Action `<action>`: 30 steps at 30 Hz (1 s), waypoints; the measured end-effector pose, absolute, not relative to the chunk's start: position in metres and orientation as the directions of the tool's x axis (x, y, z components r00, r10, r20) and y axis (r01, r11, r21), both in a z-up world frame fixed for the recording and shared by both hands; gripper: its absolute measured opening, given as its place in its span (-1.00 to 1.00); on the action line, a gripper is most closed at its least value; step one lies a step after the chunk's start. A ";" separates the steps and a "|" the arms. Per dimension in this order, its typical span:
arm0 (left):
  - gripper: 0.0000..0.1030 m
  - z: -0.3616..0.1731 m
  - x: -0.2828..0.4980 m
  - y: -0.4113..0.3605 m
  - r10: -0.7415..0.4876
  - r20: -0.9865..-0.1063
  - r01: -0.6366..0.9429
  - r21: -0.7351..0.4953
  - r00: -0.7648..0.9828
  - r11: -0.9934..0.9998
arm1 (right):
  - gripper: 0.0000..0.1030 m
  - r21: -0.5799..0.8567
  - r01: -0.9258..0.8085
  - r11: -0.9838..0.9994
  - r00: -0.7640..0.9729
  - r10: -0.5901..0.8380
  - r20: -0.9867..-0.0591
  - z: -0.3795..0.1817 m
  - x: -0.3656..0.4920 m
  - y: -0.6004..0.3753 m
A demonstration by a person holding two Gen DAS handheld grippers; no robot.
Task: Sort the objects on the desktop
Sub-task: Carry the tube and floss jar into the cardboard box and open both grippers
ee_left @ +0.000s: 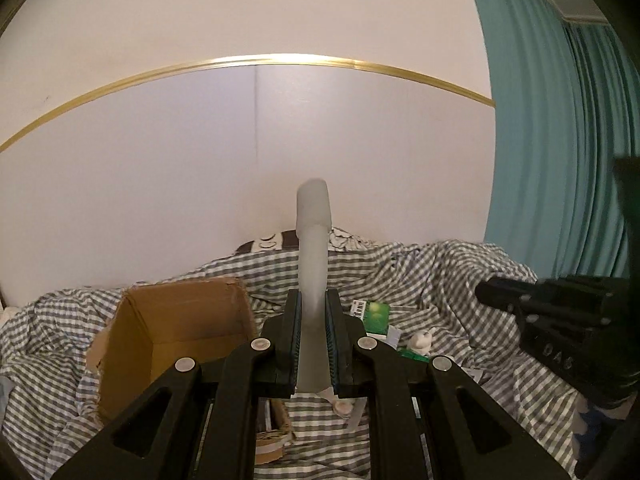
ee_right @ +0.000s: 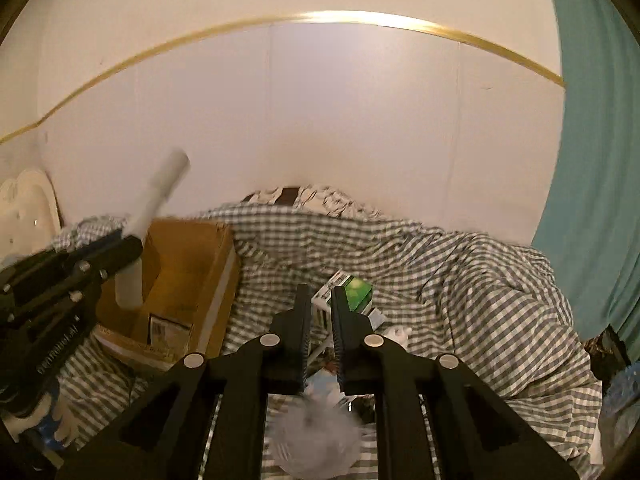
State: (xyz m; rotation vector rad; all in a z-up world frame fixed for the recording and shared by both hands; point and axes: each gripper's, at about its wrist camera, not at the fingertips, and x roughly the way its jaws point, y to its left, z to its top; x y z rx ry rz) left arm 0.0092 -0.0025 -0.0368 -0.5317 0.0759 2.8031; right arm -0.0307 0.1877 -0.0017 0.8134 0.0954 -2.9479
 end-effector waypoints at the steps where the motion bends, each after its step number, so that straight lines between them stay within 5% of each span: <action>1: -0.78 -0.036 0.009 -0.007 0.265 -0.364 -0.281 -0.009 -0.893 -0.960 | -0.81 -0.041 0.095 -0.995 -0.850 -0.060 -0.524 -0.004 -0.034 0.186; 5: -0.78 -0.035 0.008 -0.022 0.256 -0.348 -0.260 -0.034 -0.902 -0.965 | -0.70 -0.003 0.081 -0.997 -0.799 -0.063 -0.598 -0.030 -0.050 0.193; 9: -0.78 -0.041 0.000 -0.035 0.222 -0.360 -0.224 -0.037 -0.906 -0.974 | -0.09 -0.031 0.083 -0.996 -0.727 -0.039 -0.686 -0.065 -0.069 0.190; 17: -0.78 -0.056 -0.016 -0.064 0.173 -0.388 -0.165 -0.054 -0.905 -0.985 | 0.13 0.006 0.272 -0.962 -0.591 -0.172 -0.788 -0.142 -0.087 0.133; 24: -0.77 -0.074 -0.034 -0.071 0.150 -0.428 -0.139 -0.057 -0.891 -0.989 | 0.35 0.028 0.182 -0.983 -0.478 -0.113 -0.871 -0.203 -0.106 0.111; 30: -0.77 -0.096 -0.051 -0.073 0.152 -0.472 -0.135 -0.072 -0.868 -0.988 | 0.86 0.016 0.102 -0.995 -0.458 -0.061 -0.887 -0.225 -0.118 0.110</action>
